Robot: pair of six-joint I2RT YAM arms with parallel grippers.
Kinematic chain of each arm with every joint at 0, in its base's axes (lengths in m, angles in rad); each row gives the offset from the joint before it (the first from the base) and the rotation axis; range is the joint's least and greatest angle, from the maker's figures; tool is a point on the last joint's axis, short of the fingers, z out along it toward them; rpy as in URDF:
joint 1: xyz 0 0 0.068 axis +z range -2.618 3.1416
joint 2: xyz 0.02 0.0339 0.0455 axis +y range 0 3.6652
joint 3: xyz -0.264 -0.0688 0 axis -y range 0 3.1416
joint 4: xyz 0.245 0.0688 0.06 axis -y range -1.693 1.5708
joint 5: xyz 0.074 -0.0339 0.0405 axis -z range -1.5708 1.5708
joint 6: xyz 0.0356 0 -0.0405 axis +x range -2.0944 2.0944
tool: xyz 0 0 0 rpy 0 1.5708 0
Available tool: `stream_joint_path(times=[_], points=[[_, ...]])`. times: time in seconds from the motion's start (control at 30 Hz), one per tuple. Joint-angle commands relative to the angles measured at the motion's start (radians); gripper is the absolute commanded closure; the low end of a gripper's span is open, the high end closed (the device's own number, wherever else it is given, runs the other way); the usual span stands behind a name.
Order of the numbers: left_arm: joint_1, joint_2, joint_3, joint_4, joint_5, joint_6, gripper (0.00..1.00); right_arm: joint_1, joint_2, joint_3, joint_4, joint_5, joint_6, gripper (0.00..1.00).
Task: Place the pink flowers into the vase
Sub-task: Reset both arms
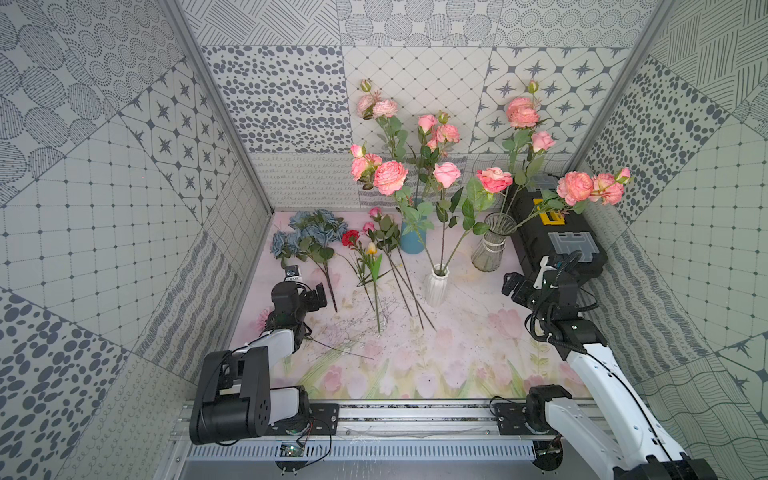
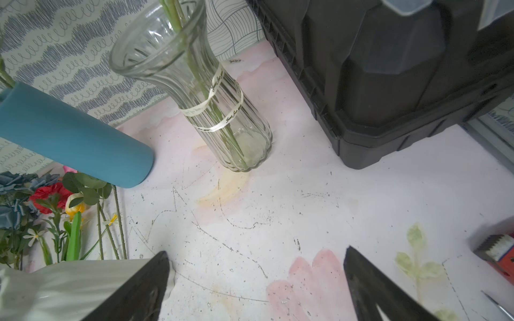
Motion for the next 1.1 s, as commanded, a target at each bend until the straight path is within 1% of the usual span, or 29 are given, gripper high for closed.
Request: stream_joint_path(times=[0.0, 0.17, 0.23, 0.37, 0.4, 0.43, 0.5, 0.57, 0.67, 0.9, 1.07], points=[[0.005, 0.067, -0.047, 0.360, 0.059, 0.010, 0.01, -0.003, -0.037, -0.028, 0.062, -0.009, 0.024, 0.02], [0.004, 0.146, -0.118, 0.545, -0.052, -0.037, 0.01, -0.006, -0.053, -0.048, 0.060, -0.001, 0.025, 0.02], [0.005, 0.190, -0.113, 0.576, -0.068, -0.044, 0.01, -0.006, -0.059, -0.054, 0.063, 0.000, 0.027, 0.02], [-0.008, 0.258, -0.084, 0.597, -0.051, -0.016, 0.02, -0.005, -0.064, -0.059, 0.070, 0.000, 0.021, 0.02], [-0.010, 0.249, -0.070, 0.559, -0.043, -0.012, 0.02, -0.005, -0.064, -0.059, 0.070, 0.001, 0.019, 0.02], [-0.012, 0.228, -0.047, 0.483, -0.032, -0.010, 0.02, -0.005, -0.064, -0.059, 0.069, 0.003, 0.018, 0.02], [-0.015, 0.246, -0.007, 0.442, 0.007, 0.017, 0.02, -0.004, -0.065, -0.062, 0.072, 0.007, 0.016, 0.02], [-0.023, 0.241, 0.067, 0.292, 0.071, 0.051, 0.02, -0.006, -0.063, -0.068, 0.084, 0.005, 0.016, 0.02], [-0.072, 0.245, 0.109, 0.212, -0.002, 0.085, 0.02, -0.006, -0.059, -0.067, 0.085, 0.004, 0.016, 0.02], [-0.072, 0.250, 0.107, 0.227, -0.004, 0.087, 0.02, -0.009, -0.056, -0.066, 0.097, 0.034, -0.021, 0.02], [-0.072, 0.250, 0.107, 0.223, -0.004, 0.086, 0.02, -0.016, -0.058, -0.028, 0.057, 0.065, -0.068, 0.02]])
